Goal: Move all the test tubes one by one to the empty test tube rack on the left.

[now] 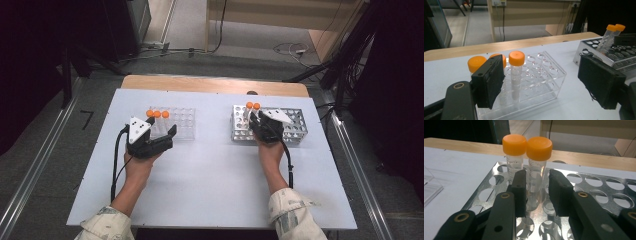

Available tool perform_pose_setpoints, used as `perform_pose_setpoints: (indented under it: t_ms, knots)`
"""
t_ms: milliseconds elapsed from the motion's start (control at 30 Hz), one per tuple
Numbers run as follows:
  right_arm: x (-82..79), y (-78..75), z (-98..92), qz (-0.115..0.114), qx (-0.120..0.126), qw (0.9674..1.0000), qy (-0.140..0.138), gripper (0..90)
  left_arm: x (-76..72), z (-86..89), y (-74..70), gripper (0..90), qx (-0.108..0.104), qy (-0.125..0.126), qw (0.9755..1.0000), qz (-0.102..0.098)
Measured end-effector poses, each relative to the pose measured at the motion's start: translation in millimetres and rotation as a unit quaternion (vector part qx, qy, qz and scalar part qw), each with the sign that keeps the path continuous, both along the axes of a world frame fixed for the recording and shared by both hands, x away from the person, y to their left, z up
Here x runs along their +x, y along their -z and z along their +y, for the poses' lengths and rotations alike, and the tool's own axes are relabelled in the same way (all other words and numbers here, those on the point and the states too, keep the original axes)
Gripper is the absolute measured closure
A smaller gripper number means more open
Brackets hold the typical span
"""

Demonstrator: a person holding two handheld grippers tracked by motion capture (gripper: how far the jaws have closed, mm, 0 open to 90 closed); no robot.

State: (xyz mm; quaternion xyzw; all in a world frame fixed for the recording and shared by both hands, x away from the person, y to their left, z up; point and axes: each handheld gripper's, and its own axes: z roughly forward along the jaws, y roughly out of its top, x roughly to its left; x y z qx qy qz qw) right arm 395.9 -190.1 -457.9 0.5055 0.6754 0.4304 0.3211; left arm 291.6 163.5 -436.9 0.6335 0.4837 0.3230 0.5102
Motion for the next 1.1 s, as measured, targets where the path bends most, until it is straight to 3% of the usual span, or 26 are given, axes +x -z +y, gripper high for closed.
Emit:
perform_pose_setpoints:
  t_ms: [233, 667, 900, 1100]
  knots:
    - [4.6, 4.5, 2.0, 0.004, 0.001, 1.0000, 0.005, 66.3, -0.4, 0.7, 0.9, 22.1, 0.000, 0.001, 1.0000, 0.001]
    - [15.2, 4.0, 11.0, 0.005, -0.021, 0.9998, 0.005, 69.8, -1.3, 1.4, 0.9, 22.3, -0.004, 0.002, 1.0000, 0.001]
    - [15.0, 4.1, 12.0, -0.001, -0.025, 0.9997, 0.005, 71.6, -1.6, 1.3, 2.2, 22.4, -0.005, 0.003, 1.0000, 0.005]
    - [11.1, -3.1, 10.3, -0.019, -0.014, 0.9997, 0.005, 71.8, -1.3, 1.4, 2.1, 22.4, -0.007, 0.004, 1.0000, 0.005]
